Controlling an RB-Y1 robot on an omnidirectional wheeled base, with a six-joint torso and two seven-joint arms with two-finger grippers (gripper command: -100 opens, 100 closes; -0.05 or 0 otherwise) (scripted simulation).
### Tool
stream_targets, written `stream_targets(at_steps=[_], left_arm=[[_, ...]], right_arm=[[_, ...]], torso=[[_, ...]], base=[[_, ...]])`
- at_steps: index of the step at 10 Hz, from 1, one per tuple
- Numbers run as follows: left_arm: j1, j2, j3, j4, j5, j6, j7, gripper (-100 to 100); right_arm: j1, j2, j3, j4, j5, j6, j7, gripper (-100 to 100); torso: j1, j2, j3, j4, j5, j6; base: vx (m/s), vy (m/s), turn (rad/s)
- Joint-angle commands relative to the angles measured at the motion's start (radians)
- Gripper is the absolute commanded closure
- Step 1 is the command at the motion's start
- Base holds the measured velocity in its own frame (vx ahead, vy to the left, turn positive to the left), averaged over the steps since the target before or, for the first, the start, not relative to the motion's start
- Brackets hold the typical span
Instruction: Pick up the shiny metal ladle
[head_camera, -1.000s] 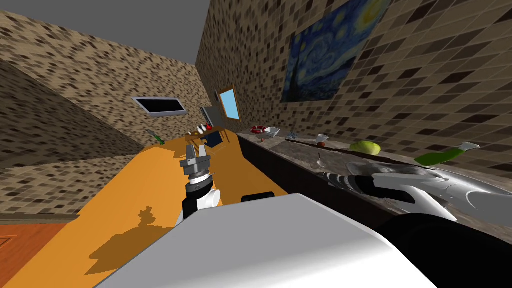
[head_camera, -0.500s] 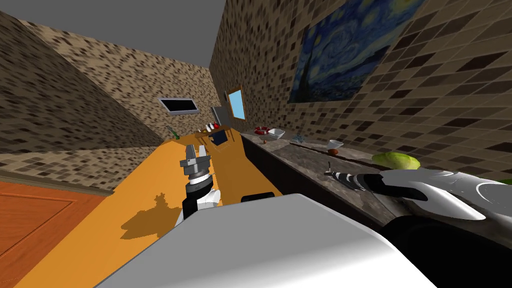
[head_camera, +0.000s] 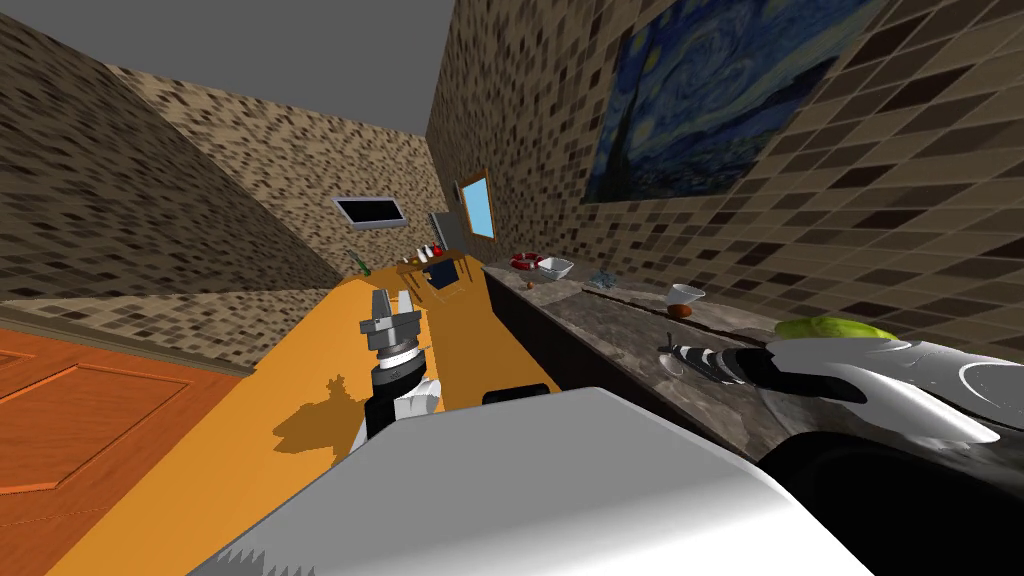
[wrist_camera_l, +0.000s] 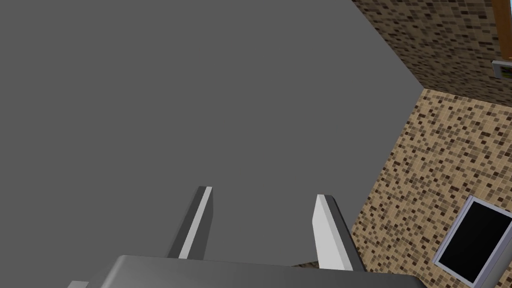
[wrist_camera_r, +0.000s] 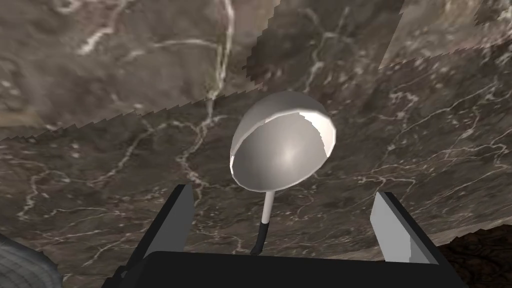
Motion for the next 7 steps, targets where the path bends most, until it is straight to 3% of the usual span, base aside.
stream_targets(at_steps=[1,2,6,7], left_arm=[[0.0,0.0,0.0,0.0,0.0,0.0,0.0,0],[0.0,0.0,0.0,0.0,0.0,0.0,0.0,0],[0.0,0.0,0.0,0.0,0.0,0.0,0.0,0],[0.0,0.0,0.0,0.0,0.0,0.0,0.0,0]], right_arm=[[0.043,-0.007,-0.033,0.0,-0.008,0.008,-0.009,-100],[0.069,-0.014,-0.04,0.007,-0.009,0.017,-0.033,-100],[0.093,-0.018,-0.043,0.01,-0.009,0.024,-0.053,-100],[0.135,-0.014,-0.041,0.002,-0.009,0.03,-0.082,-100]], torso=[[0.0,0.0,0.0,0.0,0.0,0.0],[-0.001,0.0,0.0,0.0,0.0,0.001],[-0.001,-0.003,-0.001,-0.001,0.0,0.0],[-0.002,-0.002,-0.001,-0.001,-0.001,0.001]], base=[[0.028,-0.071,0.086],[0.045,-0.103,0.13],[0.046,-0.065,0.06],[0.064,-0.1,0.195]])
